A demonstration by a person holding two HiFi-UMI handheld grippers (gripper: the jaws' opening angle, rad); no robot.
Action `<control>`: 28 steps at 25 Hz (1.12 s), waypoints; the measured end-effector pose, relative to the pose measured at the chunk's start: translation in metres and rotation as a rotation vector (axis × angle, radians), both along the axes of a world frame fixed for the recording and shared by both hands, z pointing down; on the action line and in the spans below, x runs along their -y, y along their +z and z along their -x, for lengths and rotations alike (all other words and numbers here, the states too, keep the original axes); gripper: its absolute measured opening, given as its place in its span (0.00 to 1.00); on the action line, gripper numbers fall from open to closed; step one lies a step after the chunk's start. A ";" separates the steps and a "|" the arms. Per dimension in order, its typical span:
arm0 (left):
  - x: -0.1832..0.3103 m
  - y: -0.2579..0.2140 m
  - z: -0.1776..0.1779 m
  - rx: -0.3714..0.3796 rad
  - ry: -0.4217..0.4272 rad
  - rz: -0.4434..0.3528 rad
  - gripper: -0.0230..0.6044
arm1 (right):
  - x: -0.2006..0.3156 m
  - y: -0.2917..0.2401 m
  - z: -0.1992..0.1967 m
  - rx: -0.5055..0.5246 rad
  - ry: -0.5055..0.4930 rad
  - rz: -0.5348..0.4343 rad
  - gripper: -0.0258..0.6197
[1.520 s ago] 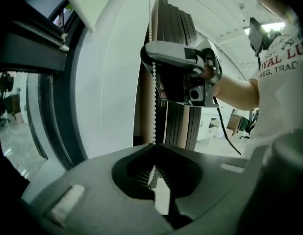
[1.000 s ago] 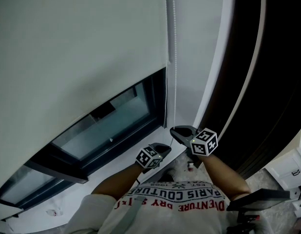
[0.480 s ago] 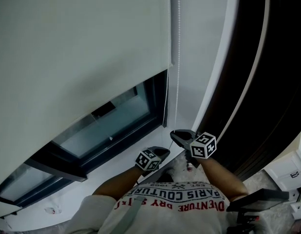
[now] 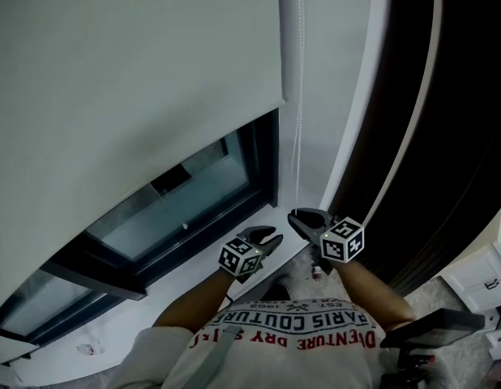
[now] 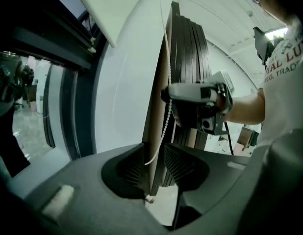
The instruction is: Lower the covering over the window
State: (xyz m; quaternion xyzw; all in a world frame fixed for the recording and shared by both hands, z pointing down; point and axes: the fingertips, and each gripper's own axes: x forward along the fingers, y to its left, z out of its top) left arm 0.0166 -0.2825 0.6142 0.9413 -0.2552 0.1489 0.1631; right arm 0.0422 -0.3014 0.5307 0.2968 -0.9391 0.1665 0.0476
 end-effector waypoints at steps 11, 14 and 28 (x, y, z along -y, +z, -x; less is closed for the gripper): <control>-0.049 -0.090 -0.002 -0.220 -0.048 -0.067 0.22 | -0.052 -0.016 -0.022 0.002 0.085 -0.009 0.33; -0.069 -0.115 -0.008 -0.225 -0.040 -0.098 0.11 | -0.057 -0.020 -0.039 -0.079 0.189 -0.059 0.33; -0.098 -0.175 0.004 -0.198 -0.018 -0.148 0.04 | -0.112 -0.088 -0.009 0.040 0.045 -0.078 0.05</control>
